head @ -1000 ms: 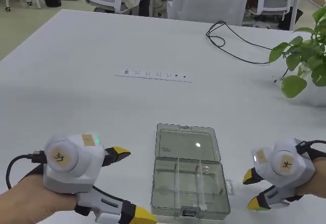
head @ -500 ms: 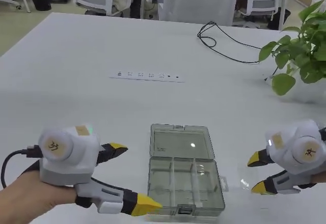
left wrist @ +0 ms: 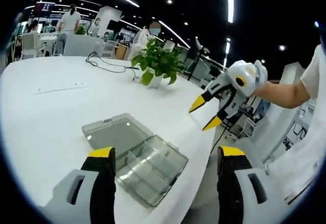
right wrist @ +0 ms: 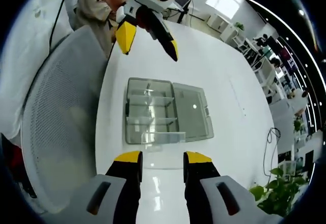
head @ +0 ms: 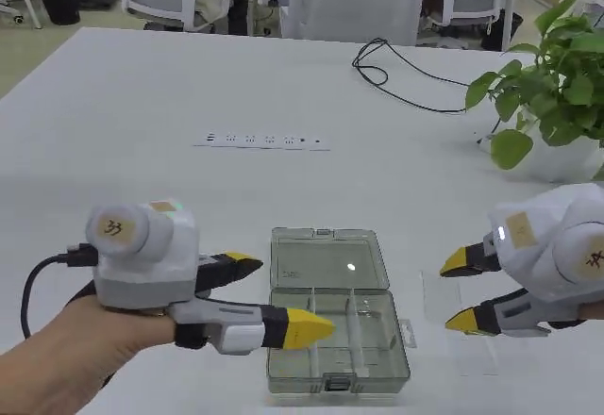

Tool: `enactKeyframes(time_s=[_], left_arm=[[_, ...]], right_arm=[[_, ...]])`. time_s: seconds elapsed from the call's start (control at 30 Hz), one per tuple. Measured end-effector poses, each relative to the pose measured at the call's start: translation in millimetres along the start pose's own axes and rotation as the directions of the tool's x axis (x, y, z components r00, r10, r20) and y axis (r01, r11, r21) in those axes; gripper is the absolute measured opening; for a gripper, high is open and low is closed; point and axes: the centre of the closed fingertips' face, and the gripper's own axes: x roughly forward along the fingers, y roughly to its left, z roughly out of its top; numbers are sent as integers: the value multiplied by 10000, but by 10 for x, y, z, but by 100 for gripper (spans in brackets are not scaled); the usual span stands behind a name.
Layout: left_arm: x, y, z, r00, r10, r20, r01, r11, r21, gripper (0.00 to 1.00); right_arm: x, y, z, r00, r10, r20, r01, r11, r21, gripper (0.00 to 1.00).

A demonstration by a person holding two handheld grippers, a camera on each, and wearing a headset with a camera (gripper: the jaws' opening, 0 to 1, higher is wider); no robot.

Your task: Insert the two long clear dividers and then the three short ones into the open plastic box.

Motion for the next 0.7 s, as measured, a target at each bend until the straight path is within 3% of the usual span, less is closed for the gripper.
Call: enactKeyframes(time_s=[0.03, 0.1, 0.27, 0.33, 0.7], left_arm=[[30, -61, 60, 9995, -194, 235, 203, 9991, -370, 82], [76, -126, 90, 9991, -349, 221, 368, 9948, -953, 79], [211, -284, 104, 9969, -779, 70, 780, 9851, -1535, 71], [270, -353, 98, 9948, -1014, 30, 997, 9720, -2130, 67], [452, -541, 105, 9872, -1553, 366, 1581, 9214, -3550, 35]], right_arm=[[-13, 2, 33, 10000, -44, 28, 44, 10000, -21, 33], [-33, 6, 86, 9999, -100, 59, 100, 9999, -60, 33], [-84, 8, 259, 9996, -210, 202, 214, 9996, -188, 33], [-101, -1, 325, 9993, -276, 252, 282, 9993, -243, 33], [-120, 50, 589, 9982, -265, 535, 293, 9982, -520, 33]])
